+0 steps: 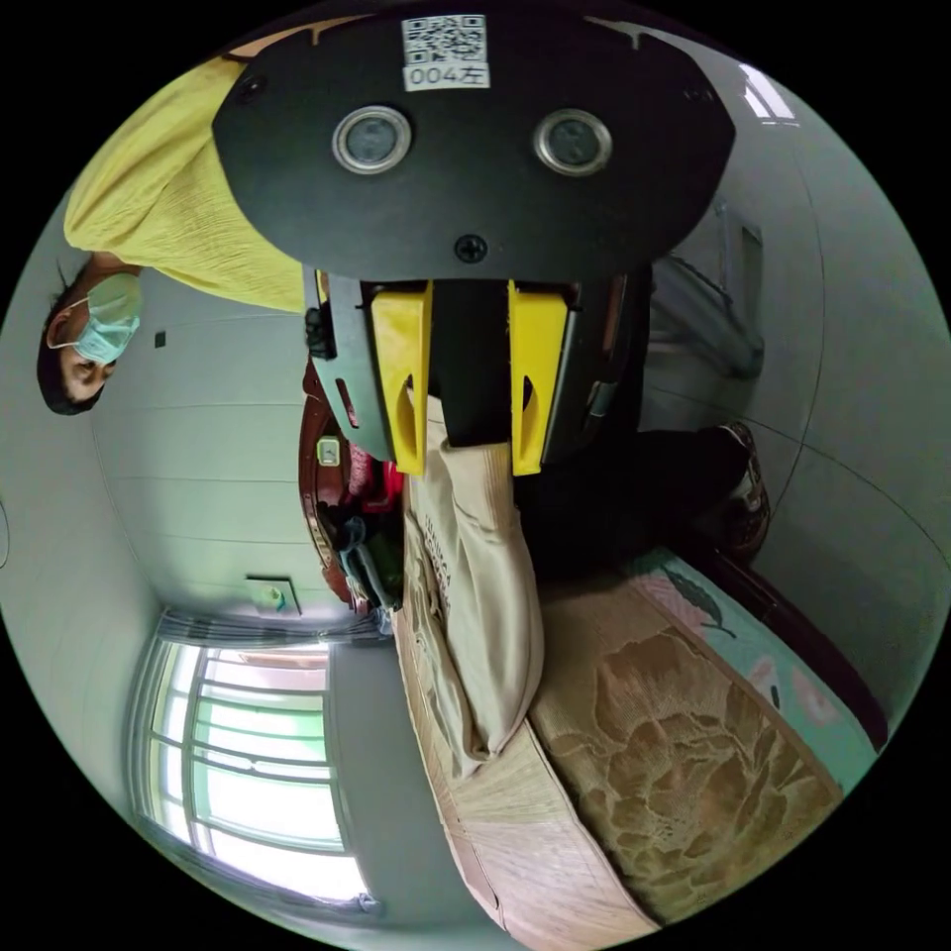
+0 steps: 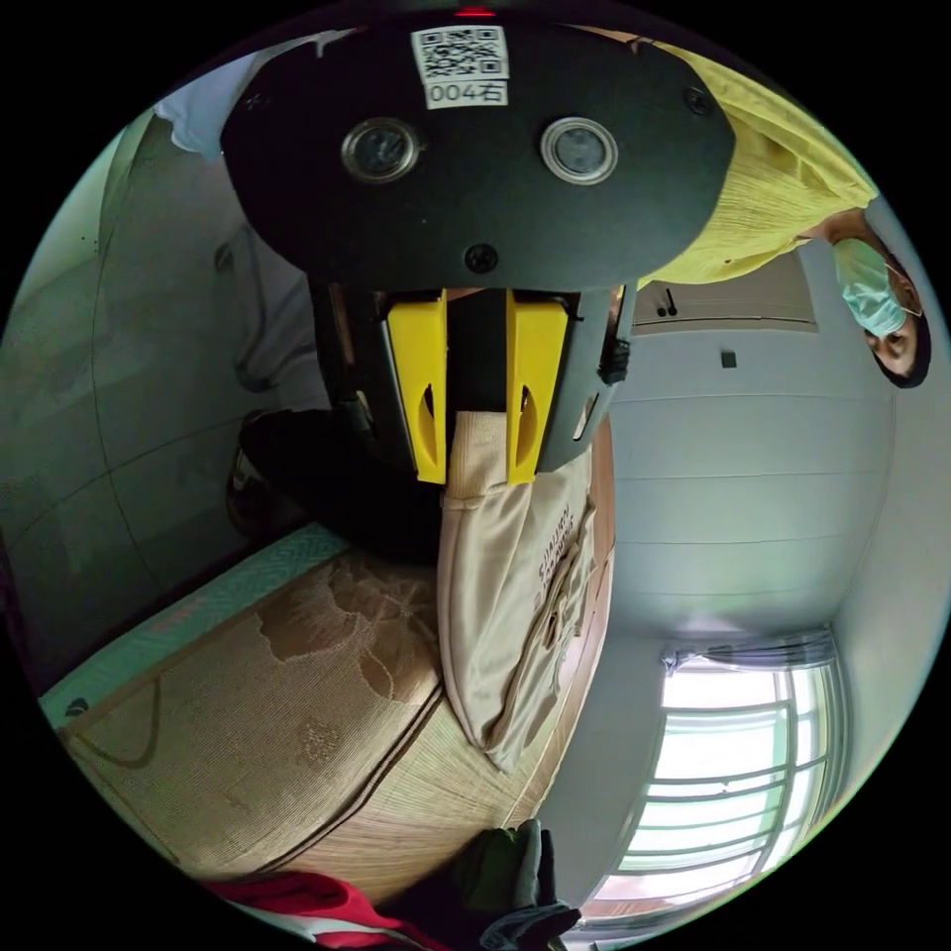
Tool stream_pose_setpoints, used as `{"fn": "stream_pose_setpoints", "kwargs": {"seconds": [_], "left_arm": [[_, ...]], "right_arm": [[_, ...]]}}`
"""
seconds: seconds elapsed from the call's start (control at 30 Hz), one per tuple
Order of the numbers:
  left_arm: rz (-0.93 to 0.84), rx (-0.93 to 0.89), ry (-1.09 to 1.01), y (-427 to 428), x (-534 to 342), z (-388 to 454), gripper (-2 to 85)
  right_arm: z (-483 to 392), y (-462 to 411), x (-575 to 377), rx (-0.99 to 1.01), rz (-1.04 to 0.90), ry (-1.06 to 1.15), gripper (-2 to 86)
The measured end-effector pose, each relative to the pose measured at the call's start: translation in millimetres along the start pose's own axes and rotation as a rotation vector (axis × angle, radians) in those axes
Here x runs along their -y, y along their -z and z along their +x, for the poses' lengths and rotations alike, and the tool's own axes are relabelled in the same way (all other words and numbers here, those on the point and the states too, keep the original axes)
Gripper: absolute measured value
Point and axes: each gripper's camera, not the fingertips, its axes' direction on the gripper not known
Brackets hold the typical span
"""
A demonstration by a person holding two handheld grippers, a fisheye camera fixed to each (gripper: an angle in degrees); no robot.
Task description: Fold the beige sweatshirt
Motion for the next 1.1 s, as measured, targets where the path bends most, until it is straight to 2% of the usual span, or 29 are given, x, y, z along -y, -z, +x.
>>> {"fn": "stream_pose_setpoints", "kwargs": {"seconds": [0.3,0.87,1.1], "left_arm": [[-0.043,0.013,0.003,2,3,-9,11.5],[-0.052,0.023,-0.037,19,2,-11,4.7],[0.062,-0.127,-0.119,50,-2,6,3.5]], "right_arm": [[1,-11,-17,0.016,-0.047,0.022,9.7],[-8,-15,-46,-0.018,-0.045,0.079,4.0],[-48,20,-58,0.049,0.05,0.263,1.7]]}}
